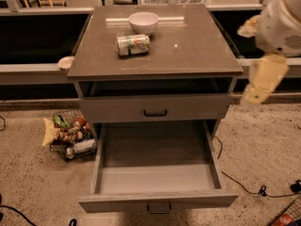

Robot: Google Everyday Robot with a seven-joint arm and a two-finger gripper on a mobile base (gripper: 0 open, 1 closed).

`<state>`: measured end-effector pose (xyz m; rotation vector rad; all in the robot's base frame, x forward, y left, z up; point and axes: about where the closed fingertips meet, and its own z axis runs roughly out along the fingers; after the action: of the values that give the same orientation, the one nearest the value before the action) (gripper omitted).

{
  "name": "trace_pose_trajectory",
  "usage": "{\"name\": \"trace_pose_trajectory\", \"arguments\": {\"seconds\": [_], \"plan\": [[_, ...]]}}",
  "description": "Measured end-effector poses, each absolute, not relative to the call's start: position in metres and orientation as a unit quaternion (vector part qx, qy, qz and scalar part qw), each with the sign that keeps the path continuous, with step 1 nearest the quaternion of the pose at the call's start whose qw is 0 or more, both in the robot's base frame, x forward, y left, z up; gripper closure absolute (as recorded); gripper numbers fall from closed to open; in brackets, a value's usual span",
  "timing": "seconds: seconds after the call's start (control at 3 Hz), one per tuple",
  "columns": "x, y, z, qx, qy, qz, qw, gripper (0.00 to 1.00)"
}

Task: Place 7up can into middle drawer

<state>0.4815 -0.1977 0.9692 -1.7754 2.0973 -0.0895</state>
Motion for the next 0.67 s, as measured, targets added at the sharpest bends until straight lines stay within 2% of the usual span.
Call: {"name": "trace_pose_trajectory", "arguments": {"seconds": [0.33, 0.67], "plan": [[0.587, -0.131, 0.95, -0.687, 0.666, 0.002, 0.292, 0.0], [0.645, -0.092, 0.934, -0.706, 0.62, 0.035, 0.34, 0.0]]}}
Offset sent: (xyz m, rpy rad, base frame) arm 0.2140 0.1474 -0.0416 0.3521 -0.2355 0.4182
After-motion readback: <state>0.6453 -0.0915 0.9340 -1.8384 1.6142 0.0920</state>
